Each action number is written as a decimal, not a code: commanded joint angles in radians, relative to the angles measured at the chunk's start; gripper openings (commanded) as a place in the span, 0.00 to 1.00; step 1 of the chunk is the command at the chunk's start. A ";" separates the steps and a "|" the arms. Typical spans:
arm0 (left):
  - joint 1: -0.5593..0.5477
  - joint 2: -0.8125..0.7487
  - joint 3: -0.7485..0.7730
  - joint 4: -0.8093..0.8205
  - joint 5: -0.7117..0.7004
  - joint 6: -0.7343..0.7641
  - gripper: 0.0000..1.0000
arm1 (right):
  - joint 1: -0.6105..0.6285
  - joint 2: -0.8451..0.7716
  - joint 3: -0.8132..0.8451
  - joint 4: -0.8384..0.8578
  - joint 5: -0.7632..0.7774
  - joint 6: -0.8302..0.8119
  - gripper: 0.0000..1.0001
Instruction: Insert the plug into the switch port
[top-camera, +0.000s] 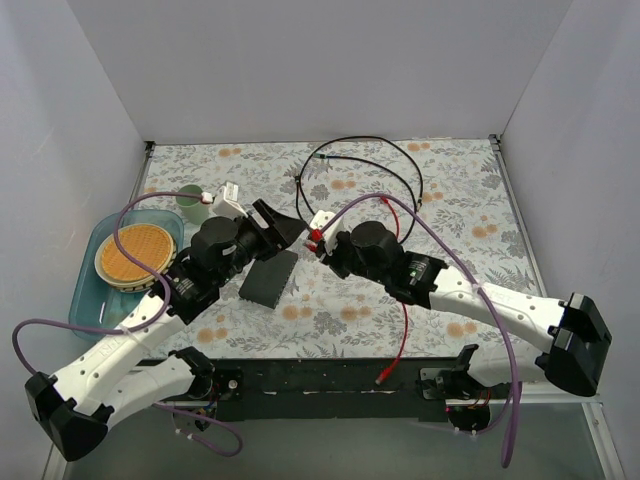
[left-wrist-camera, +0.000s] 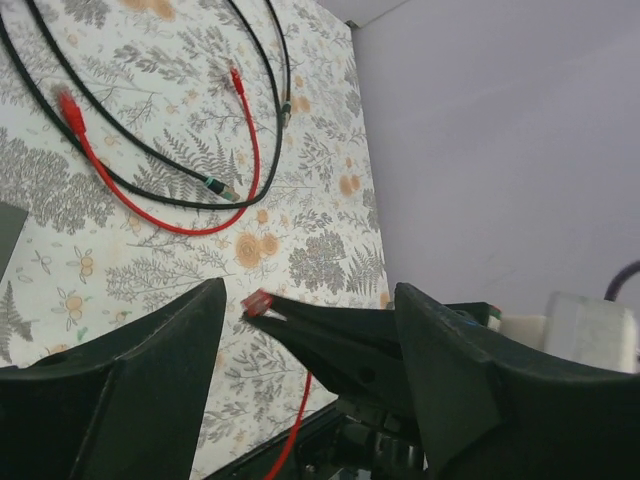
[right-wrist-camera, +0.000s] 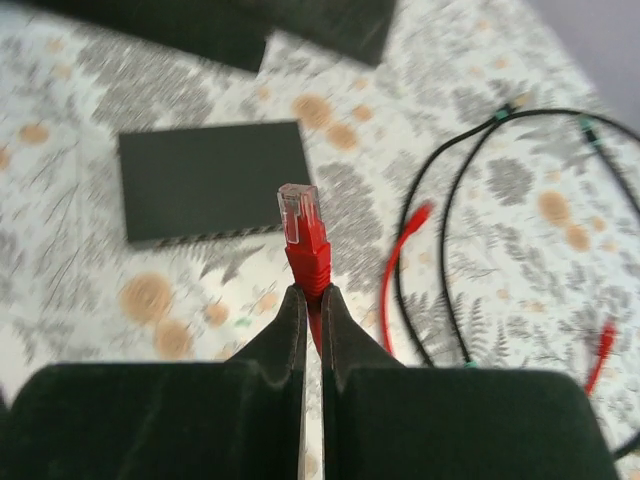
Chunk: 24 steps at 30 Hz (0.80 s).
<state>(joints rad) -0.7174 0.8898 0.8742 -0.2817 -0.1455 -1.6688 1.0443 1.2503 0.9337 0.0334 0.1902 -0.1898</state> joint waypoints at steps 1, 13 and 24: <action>-0.002 -0.038 -0.041 0.119 0.131 0.211 0.65 | -0.062 0.001 0.066 -0.139 -0.343 -0.020 0.01; -0.002 0.054 -0.055 0.173 0.330 0.311 0.44 | -0.151 -0.063 0.033 -0.090 -0.517 0.027 0.01; -0.002 0.058 -0.076 0.153 0.331 0.359 0.39 | -0.190 -0.063 0.039 -0.096 -0.564 0.041 0.01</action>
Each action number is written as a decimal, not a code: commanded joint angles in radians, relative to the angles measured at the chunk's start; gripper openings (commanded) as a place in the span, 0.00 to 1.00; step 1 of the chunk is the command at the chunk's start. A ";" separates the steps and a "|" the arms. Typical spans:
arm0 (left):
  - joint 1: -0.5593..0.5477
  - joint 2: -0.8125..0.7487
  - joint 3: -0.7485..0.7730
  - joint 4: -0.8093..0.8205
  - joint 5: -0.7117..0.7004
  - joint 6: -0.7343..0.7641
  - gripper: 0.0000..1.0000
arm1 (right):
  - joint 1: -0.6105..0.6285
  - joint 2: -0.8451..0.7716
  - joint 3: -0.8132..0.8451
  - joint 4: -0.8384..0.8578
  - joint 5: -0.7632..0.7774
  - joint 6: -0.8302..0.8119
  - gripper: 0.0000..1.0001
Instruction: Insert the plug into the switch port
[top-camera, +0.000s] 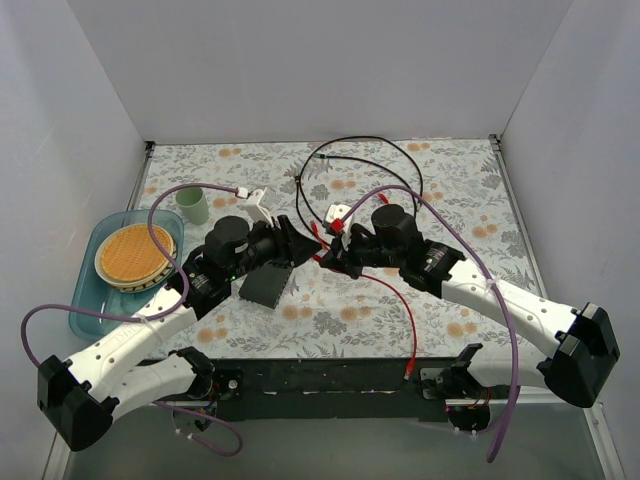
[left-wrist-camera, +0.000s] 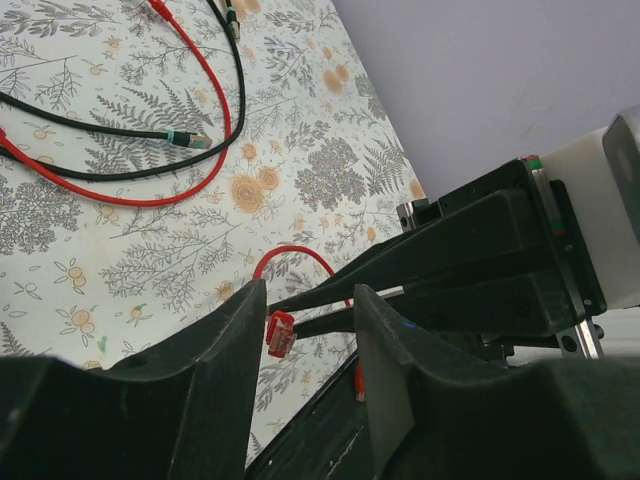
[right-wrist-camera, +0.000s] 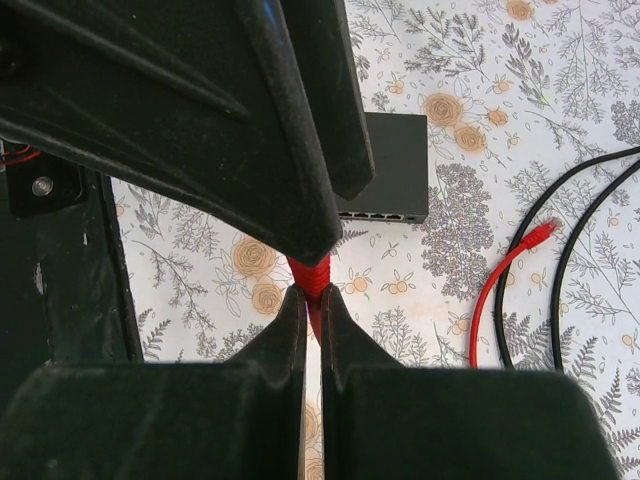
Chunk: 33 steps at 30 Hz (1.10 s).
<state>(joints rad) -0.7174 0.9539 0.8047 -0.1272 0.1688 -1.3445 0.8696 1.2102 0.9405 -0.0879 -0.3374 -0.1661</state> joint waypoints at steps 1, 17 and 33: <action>-0.002 -0.004 -0.007 -0.005 0.015 0.034 0.38 | -0.015 -0.023 0.032 0.025 -0.038 0.017 0.01; -0.005 0.051 -0.010 0.005 0.009 0.033 0.05 | -0.020 -0.012 0.049 0.034 -0.035 0.048 0.01; -0.005 0.117 0.083 -0.124 -0.135 -0.182 0.00 | -0.018 -0.078 0.011 0.103 0.132 0.079 0.75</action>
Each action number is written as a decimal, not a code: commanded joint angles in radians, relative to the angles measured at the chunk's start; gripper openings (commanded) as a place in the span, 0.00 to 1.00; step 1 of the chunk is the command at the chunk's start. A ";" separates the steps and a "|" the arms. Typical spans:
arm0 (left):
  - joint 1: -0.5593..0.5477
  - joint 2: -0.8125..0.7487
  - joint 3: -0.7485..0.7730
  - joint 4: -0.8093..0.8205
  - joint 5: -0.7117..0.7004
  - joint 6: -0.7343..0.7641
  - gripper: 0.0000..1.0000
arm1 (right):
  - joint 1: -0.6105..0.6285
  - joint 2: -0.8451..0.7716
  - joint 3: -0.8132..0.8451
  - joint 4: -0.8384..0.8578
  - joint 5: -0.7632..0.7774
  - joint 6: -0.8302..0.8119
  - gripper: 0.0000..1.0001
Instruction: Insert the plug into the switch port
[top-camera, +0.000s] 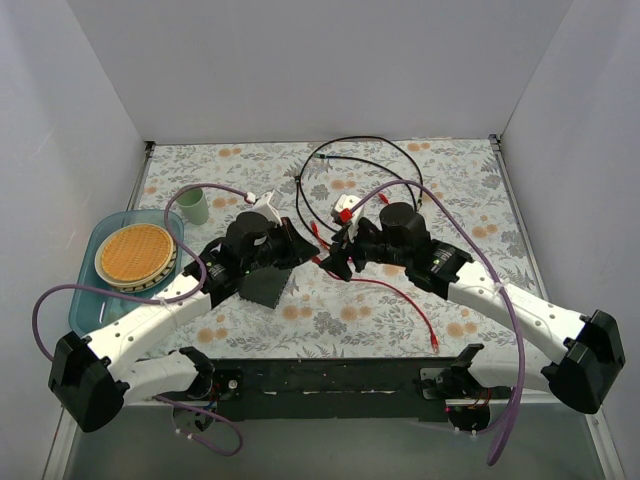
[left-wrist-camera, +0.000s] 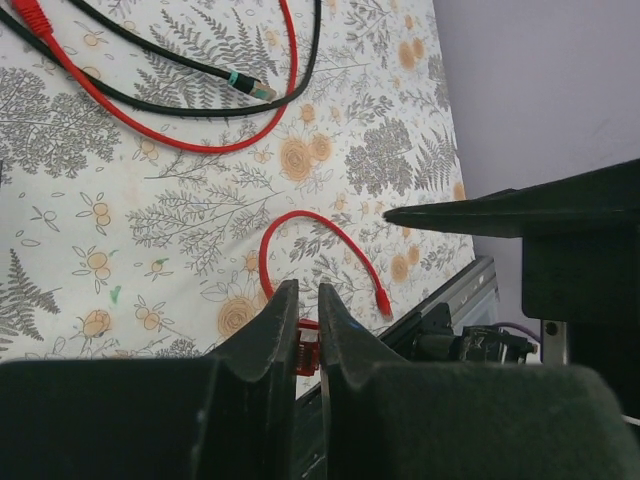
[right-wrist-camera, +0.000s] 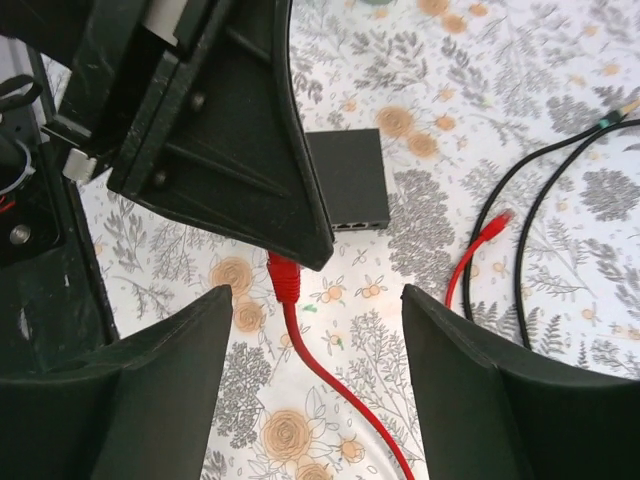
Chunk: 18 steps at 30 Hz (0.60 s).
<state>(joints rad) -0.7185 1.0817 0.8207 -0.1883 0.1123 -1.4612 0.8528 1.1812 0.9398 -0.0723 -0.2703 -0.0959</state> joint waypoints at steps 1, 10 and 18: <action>-0.006 -0.012 0.072 -0.086 -0.092 -0.083 0.00 | -0.001 -0.049 0.008 0.088 0.066 0.007 0.75; -0.006 -0.009 0.107 -0.131 -0.123 -0.159 0.00 | -0.001 -0.017 -0.022 0.147 0.003 0.025 0.69; -0.006 -0.011 0.112 -0.132 -0.114 -0.166 0.00 | 0.002 0.035 -0.030 0.203 -0.033 0.051 0.66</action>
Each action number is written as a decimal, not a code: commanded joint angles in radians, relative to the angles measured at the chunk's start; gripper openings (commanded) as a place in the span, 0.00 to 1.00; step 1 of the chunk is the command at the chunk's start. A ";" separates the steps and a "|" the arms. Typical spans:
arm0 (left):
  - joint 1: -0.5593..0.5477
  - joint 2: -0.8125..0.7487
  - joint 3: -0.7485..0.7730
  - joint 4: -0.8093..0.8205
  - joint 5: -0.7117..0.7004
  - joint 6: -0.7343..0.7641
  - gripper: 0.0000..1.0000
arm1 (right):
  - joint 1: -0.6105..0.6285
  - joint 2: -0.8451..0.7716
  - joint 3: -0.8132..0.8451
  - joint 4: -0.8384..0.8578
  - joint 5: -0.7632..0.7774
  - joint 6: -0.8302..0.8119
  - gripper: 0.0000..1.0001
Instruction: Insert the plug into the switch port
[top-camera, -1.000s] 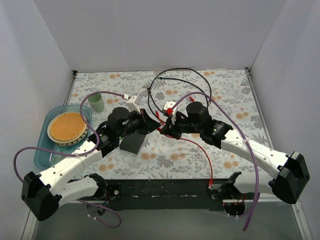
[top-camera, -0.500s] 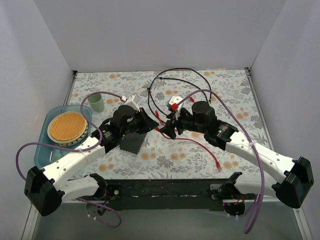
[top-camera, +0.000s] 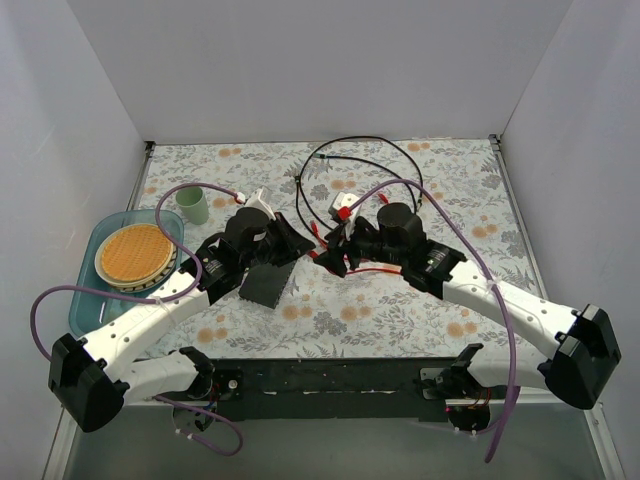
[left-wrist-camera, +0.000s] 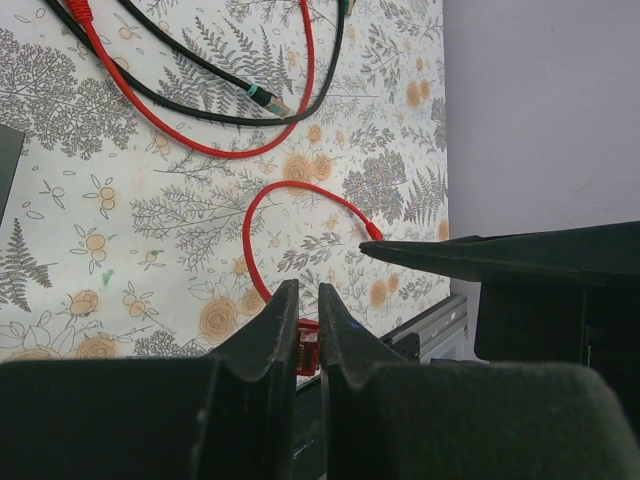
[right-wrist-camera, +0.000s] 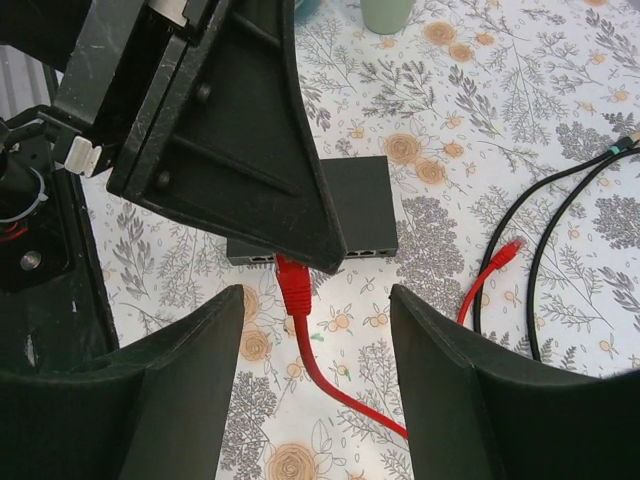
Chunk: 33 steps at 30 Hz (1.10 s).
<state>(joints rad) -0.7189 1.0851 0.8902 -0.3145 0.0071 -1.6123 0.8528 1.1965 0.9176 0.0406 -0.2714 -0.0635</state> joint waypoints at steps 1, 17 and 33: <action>-0.005 -0.016 0.042 -0.006 -0.010 -0.015 0.00 | 0.002 0.025 -0.006 0.093 -0.034 0.021 0.65; -0.005 -0.045 0.035 -0.006 -0.009 -0.020 0.00 | 0.006 0.081 -0.023 0.116 -0.025 0.025 0.44; -0.002 -0.010 0.104 -0.179 -0.188 0.055 0.85 | 0.006 0.084 -0.036 0.101 -0.008 0.025 0.01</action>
<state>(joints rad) -0.7197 1.0702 0.9012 -0.3450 -0.0177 -1.5963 0.8635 1.2766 0.8860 0.1146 -0.3008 -0.0326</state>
